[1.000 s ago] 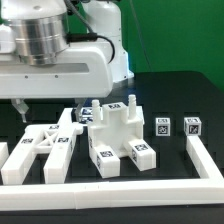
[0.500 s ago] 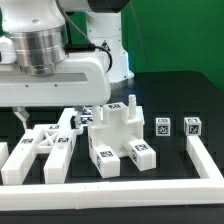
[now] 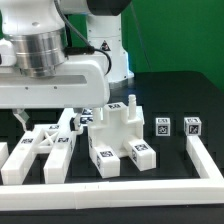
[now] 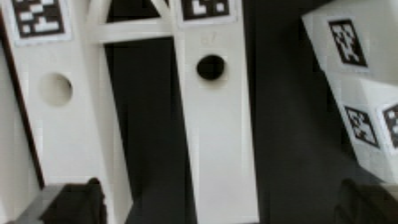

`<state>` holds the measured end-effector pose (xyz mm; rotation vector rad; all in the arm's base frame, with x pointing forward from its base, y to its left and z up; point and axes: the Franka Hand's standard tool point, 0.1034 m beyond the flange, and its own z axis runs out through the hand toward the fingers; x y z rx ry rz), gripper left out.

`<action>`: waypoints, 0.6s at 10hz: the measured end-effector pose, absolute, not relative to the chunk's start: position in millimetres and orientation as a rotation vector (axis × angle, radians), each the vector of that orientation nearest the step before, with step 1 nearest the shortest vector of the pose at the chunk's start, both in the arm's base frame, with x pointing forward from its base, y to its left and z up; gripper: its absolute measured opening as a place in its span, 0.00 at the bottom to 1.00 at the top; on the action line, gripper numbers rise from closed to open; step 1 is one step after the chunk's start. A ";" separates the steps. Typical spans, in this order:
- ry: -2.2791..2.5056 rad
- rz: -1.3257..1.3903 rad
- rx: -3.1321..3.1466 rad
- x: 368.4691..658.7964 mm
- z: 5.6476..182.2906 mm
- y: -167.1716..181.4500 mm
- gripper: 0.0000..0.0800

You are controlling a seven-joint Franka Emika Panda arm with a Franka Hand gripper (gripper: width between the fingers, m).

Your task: Assemble chair

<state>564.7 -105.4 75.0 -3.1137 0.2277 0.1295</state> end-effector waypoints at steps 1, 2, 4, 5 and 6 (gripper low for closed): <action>0.225 0.125 -3.117 564.2 71.6 -104.5 0.81; 0.220 0.119 -3.123 564.3 66.1 -104.0 0.81; 0.212 0.129 -3.129 561.6 56.4 -106.5 0.81; 0.211 0.130 -3.132 560.6 51.9 -108.3 0.81; 0.211 0.134 -3.135 559.5 48.0 -109.1 0.81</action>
Offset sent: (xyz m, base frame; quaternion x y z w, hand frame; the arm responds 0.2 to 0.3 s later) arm 0.0007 0.0018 -0.0178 0.0190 0.0187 -0.0048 0.9996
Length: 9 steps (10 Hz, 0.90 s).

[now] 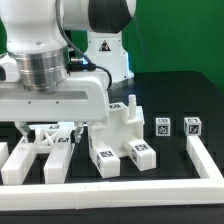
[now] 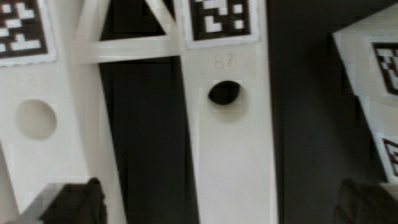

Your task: Assemble chair

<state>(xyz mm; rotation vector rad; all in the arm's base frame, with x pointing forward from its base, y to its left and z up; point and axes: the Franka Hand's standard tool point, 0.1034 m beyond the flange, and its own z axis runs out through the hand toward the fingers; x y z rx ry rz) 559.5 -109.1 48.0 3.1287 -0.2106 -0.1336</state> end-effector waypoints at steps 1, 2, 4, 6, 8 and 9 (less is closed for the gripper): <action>-0.210 -0.133 3.125 558.9 44.2 -109.7 0.81; -0.210 -0.130 3.123 559.1 42.4 -110.3 0.81; -0.209 -0.129 3.123 559.2 42.4 -110.4 0.81; -0.209 -0.128 3.123 559.3 42.2 -110.5 0.81; -0.206 -0.128 3.123 559.3 42.2 -110.6 0.81; -0.208 -0.141 3.123 558.6 43.0 -108.9 0.81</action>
Offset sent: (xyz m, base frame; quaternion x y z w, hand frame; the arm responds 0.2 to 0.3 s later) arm -0.0023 0.0058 -0.0099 0.0168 0.0110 0.0035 0.9998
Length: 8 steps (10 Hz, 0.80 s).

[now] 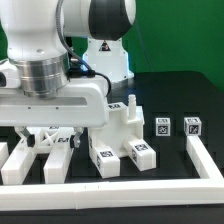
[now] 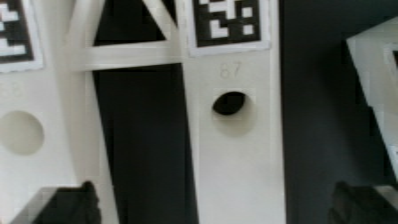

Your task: Assemble chair

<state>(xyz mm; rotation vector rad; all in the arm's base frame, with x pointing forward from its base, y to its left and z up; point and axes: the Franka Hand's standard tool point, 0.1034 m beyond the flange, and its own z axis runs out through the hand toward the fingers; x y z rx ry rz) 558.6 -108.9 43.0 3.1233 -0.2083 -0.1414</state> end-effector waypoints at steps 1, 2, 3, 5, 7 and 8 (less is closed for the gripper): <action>-0.208 -0.139 3.123 558.8 42.8 -109.2 0.81; -0.206 -0.140 3.123 558.8 43.2 -109.4 0.81; -0.140 -0.185 3.145 554.7 49.2 -111.7 0.81; -0.038 -0.157 3.160 552.9 52.1 -120.6 0.81; -0.024 -0.129 3.152 551.0 48.3 -125.0 0.81; -0.024 -0.118 3.144 547.2 41.5 -126.2 0.81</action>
Offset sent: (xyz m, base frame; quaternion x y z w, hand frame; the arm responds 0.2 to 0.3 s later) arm -0.0114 -0.0017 0.0128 0.0642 -0.0112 -0.0652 0.9957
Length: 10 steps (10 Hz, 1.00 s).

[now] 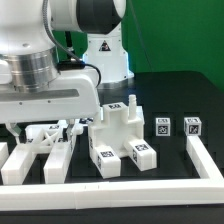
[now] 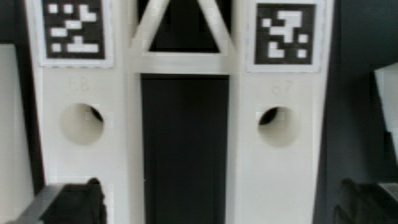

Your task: Assemble chair

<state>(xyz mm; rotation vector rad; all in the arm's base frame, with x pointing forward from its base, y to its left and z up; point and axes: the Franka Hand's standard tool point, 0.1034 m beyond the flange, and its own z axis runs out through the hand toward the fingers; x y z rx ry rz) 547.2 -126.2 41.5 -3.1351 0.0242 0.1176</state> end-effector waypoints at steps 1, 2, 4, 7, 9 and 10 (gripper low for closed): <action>0.025 0.127 -3.135 545.5 36.9 -124.7 0.81; 0.030 0.130 -3.136 545.7 34.3 -119.7 0.81; 0.016 0.137 -3.133 545.6 29.0 -111.0 0.81; 0.004 0.143 -3.132 544.9 23.7 -105.6 0.81; 0.006 0.154 -3.133 542.5 18.7 -106.9 0.81; 0.013 0.152 -3.133 543.5 18.7 -103.2 0.81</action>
Offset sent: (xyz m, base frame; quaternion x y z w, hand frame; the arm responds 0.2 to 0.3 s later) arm 0.0016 0.0191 -0.0085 0.0084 0.0088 0.0198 0.9997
